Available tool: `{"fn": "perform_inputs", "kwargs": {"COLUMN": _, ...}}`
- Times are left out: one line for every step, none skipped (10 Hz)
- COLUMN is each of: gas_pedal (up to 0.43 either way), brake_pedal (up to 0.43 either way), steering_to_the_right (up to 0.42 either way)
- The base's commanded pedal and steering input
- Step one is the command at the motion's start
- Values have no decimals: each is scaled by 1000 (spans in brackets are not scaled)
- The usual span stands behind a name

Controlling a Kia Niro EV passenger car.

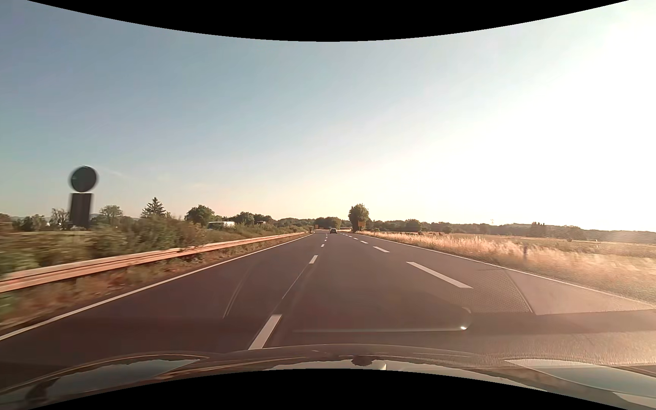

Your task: Follow the waypoints while adhering to traffic rules and regulations

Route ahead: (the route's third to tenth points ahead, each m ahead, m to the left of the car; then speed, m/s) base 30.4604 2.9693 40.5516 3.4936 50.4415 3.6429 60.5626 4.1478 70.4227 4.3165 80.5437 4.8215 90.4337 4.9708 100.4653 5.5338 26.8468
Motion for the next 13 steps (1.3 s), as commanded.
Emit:
{"fn": "perform_inputs", "kwargs": {"gas_pedal": 177, "brake_pedal": 0, "steering_to_the_right": 1}}
{"fn": "perform_inputs", "kwargs": {"gas_pedal": 177, "brake_pedal": 0, "steering_to_the_right": 1}}
{"fn": "perform_inputs", "kwargs": {"gas_pedal": 177, "brake_pedal": 0, "steering_to_the_right": 1}}
{"fn": "perform_inputs", "kwargs": {"gas_pedal": 177, "brake_pedal": 0, "steering_to_the_right": 1}}
{"fn": "perform_inputs", "kwargs": {"gas_pedal": 177, "brake_pedal": 0, "steering_to_the_right": 1}}
{"fn": "perform_inputs", "kwargs": {"gas_pedal": 177, "brake_pedal": 0, "steering_to_the_right": 1}}
{"fn": "perform_inputs", "kwargs": {"gas_pedal": 177, "brake_pedal": 0, "steering_to_the_right": 0}}
{"fn": "perform_inputs", "kwargs": {"gas_pedal": 177, "brake_pedal": 0, "steering_to_the_right": 0}}
{"fn": "perform_inputs", "kwargs": {"gas_pedal": 177, "brake_pedal": 0, "steering_to_the_right": 0}}
{"fn": "perform_inputs", "kwargs": {"gas_pedal": 177, "brake_pedal": 0, "steering_to_the_right": 0}}
{"fn": "perform_inputs", "kwargs": {"gas_pedal": 177, "brake_pedal": 0, "steering_to_the_right": 0}}
{"fn": "perform_inputs", "kwargs": {"gas_pedal": 177, "brake_pedal": 0, "steering_to_the_right": 0}}
{"fn": "perform_inputs", "kwargs": {"gas_pedal": 177, "brake_pedal": 0, "steering_to_the_right": 0}}
